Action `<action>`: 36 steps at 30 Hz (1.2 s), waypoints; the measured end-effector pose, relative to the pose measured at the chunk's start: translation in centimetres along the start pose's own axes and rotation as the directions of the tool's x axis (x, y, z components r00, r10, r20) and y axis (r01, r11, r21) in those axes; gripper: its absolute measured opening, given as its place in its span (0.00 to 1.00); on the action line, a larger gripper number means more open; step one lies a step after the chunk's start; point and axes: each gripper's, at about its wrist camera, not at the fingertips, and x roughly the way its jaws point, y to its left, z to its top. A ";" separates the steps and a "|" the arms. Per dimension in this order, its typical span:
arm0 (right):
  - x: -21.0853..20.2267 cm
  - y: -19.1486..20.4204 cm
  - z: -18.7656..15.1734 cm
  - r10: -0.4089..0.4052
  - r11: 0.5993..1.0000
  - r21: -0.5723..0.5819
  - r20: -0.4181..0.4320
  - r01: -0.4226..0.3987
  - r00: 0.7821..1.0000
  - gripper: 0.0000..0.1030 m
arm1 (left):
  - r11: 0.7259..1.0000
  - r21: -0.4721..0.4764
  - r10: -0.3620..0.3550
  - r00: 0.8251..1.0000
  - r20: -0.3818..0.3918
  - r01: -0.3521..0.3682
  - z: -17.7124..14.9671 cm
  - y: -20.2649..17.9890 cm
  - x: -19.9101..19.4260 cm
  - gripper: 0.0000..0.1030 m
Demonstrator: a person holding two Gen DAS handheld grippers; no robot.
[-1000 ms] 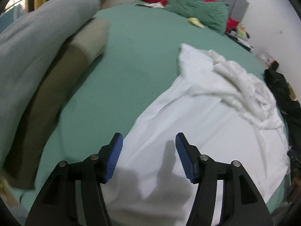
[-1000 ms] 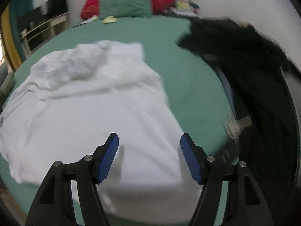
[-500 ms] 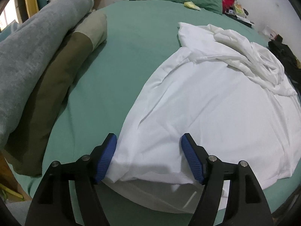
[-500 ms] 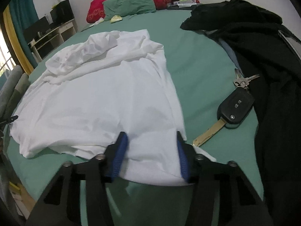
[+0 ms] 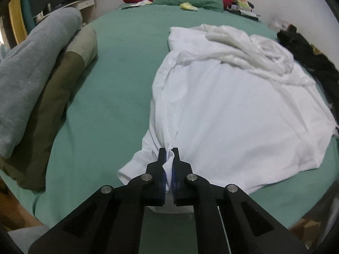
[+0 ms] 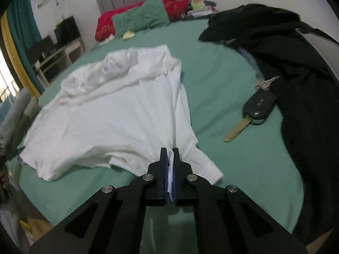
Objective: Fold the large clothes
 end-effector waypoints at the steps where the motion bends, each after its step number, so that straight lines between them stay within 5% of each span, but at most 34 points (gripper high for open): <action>1: -0.5 -0.2 0.0 0.002 1.000 0.016 0.012 -0.002 1.000 0.03 | 1.000 -0.019 -0.005 1.000 0.014 0.005 0.1 0.4 -0.6 0.04; 13: -8.6 -1.5 0.1 0.075 0.989 0.106 0.258 -0.106 0.963 0.03 | 0.968 -0.159 -0.171 0.975 0.143 0.193 -0.5 3.4 -8.0 0.04; 23: -15.8 -0.8 -1.5 0.063 0.988 0.108 0.377 -0.112 0.924 0.03 | 0.960 -0.150 -0.198 0.955 0.221 0.234 -0.8 4.3 -15.1 0.04; 31: -17.0 -0.6 0.3 0.059 0.993 0.068 0.413 -0.096 0.909 0.03 | 0.959 -0.118 -0.215 0.934 0.284 0.257 3.0 3.2 -17.6 0.04; 36: -14.5 -1.0 3.9 0.036 0.995 0.070 0.411 -0.071 0.911 0.03 | 0.967 -0.092 -0.193 0.923 0.334 0.236 7.2 2.0 -15.7 0.04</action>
